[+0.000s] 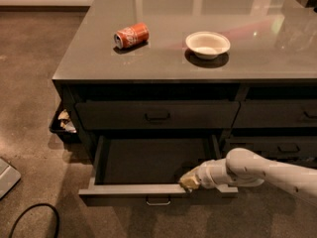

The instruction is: Open middle drawer

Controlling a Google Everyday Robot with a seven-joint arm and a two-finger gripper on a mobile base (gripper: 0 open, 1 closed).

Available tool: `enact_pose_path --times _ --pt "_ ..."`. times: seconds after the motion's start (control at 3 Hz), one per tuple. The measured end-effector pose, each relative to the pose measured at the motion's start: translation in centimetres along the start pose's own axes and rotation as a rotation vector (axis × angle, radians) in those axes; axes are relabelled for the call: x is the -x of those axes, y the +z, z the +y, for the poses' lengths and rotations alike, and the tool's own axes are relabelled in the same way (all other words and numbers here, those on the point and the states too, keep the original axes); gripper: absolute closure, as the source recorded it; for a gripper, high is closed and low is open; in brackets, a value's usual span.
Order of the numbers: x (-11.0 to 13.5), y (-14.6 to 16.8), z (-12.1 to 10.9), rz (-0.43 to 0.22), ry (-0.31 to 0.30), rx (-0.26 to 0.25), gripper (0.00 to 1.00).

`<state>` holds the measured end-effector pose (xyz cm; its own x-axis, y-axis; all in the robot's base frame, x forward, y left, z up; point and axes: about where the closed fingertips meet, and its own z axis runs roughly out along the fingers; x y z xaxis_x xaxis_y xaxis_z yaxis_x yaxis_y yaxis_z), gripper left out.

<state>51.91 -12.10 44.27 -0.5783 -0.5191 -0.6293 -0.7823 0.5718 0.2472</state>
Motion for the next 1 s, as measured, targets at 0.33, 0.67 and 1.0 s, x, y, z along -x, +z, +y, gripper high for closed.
enact_pose_path --times 0.33,0.67,1.0 --pt "0.0 0.0 0.1 0.000 0.000 0.000 0.81" --pt "-1.5 -2.5 1.8 -0.009 -0.028 0.024 0.58" --pt "-1.1 -5.6 3.1 -0.039 -0.085 0.012 0.35"
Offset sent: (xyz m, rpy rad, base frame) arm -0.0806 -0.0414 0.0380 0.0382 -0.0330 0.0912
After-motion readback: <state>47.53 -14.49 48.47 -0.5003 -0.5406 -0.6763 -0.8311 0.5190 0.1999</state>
